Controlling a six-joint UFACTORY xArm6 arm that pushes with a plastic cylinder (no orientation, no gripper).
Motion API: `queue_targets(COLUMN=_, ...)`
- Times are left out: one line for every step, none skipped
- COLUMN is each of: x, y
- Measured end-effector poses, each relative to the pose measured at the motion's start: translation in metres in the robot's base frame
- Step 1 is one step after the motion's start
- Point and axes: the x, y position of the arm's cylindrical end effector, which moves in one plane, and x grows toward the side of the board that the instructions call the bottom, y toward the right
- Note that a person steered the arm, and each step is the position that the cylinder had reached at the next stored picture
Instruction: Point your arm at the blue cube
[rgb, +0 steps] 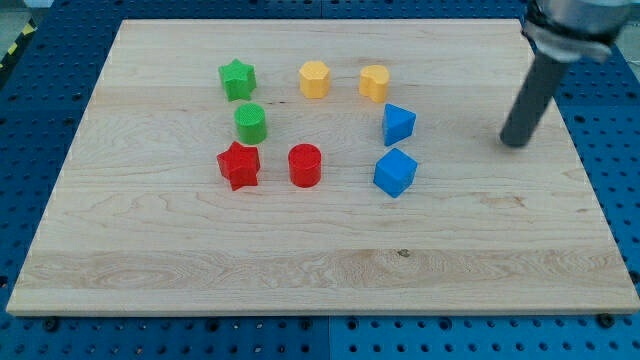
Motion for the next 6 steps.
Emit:
queue_targets(x=0.067, y=-0.025)
queue_targets(x=0.104, y=-0.091)
queue_targets(x=0.104, y=-0.147)
queue_targets(x=0.102, y=-0.148)
queue_targets(x=0.084, y=-0.146)
queue_targets(x=0.083, y=-0.144)
